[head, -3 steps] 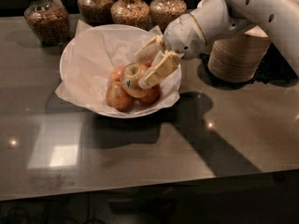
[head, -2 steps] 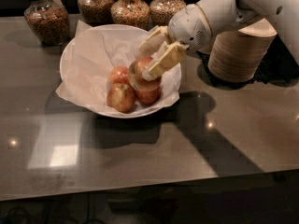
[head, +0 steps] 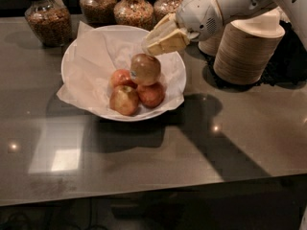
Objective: Pick apple from white bowl
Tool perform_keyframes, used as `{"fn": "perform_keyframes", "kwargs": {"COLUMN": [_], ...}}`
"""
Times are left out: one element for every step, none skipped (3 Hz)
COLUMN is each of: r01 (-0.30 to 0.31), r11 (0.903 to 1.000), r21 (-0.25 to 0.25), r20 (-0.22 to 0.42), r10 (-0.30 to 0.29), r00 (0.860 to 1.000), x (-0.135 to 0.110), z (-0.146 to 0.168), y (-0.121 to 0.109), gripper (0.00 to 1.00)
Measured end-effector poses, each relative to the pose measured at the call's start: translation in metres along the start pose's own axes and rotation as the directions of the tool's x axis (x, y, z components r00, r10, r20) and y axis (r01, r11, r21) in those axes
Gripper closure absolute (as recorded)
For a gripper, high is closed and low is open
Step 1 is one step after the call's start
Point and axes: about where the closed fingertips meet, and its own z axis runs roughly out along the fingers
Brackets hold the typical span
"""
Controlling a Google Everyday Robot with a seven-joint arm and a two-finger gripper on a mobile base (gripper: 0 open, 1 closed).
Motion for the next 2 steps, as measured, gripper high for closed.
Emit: {"fn": "perform_keyframes", "kwargs": {"r01": [0.0, 0.0], "r11": [1.0, 1.0], "r21": [0.0, 0.0], "r20": [0.0, 0.0], "r10": [0.0, 0.0], "r00": [1.0, 1.0], "x": [0.0, 0.0], "z": [0.0, 0.0], "y": [0.0, 0.0], "gripper": [0.81, 0.58]}}
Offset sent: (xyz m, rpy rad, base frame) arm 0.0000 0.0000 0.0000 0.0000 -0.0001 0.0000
